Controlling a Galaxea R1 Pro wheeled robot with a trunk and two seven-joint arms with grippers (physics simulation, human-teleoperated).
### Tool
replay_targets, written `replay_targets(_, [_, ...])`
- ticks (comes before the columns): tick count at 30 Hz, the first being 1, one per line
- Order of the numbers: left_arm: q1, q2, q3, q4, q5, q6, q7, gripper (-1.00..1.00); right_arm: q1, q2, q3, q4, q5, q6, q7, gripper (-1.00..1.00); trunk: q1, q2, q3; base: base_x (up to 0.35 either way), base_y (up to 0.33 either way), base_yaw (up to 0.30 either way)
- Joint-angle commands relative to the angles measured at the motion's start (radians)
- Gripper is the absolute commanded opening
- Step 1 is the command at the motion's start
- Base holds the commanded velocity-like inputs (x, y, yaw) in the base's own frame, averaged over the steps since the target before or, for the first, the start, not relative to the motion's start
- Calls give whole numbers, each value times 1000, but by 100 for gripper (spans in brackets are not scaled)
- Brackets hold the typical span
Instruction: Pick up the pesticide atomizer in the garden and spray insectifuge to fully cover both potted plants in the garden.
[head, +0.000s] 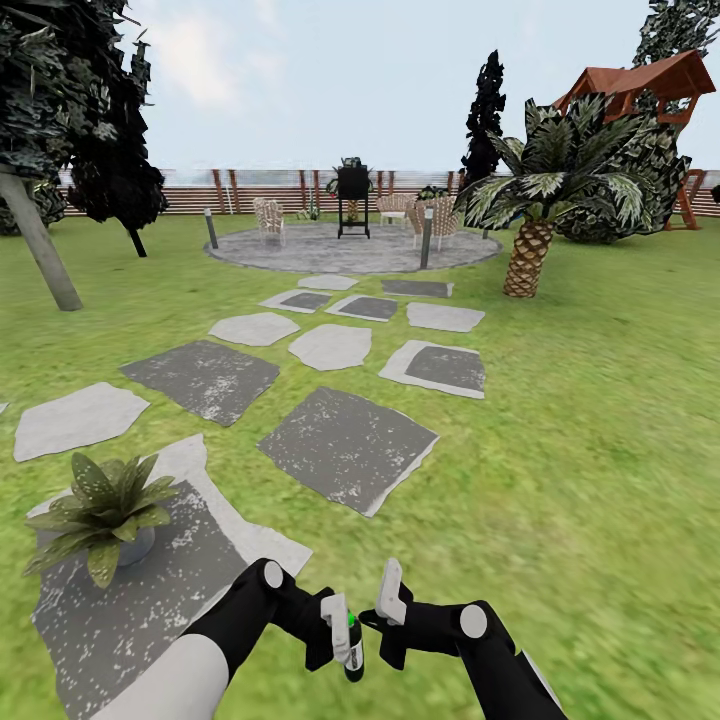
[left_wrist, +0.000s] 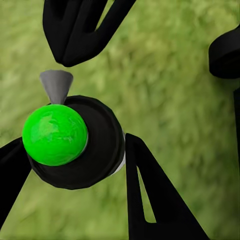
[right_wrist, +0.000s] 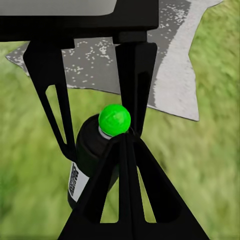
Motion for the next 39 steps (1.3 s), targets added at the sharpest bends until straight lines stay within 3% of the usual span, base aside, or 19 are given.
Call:
replay_targets(1, [0, 0, 1, -1, -7, -9, -2, -100, -1, 2, -5, -1, 8, -6, 4, -100, 0, 0, -1, 0, 0, 0])
replay_targets(20, [0, -2, 1, 0, -3, -42, -3, -100, -1, 2, -5, -1, 8, -6, 4, -100, 0, 0, -1, 0, 0, 0])
replay_targets(27, [0, 13, -2, 0, -7, -44, -2, -100, -1, 2, -5, 5, 8, -6, 3, -100, 0, 0, -1, 0, 0, 0])
replay_targets(33, [1, 91, -2, 0, -16, -41, -2, -100, -1, 2, -5, 10, 9, -6, 2, -100, 0, 0, -1, 0, 0, 0])
replay_targets(36, [2, 147, -4, 0, -15, -42, -2, -100, -1, 2, -7, 10, 9, -6, 1, -100, 0, 0, -1, 0, 0, 0])
replay_targets(37, [2, 169, -4, 0, -14, -42, -2, -100, -1, 2, -9, 10, 10, -7, 1, 100, 0, 0, -1, 0, 0, 0])
replay_targets(39, [3, 198, -4, 1, -14, -42, -2, -100, -1, 2, -11, 10, 11, -7, 1, 100, 0, 0, -1, 0, 0, 0])
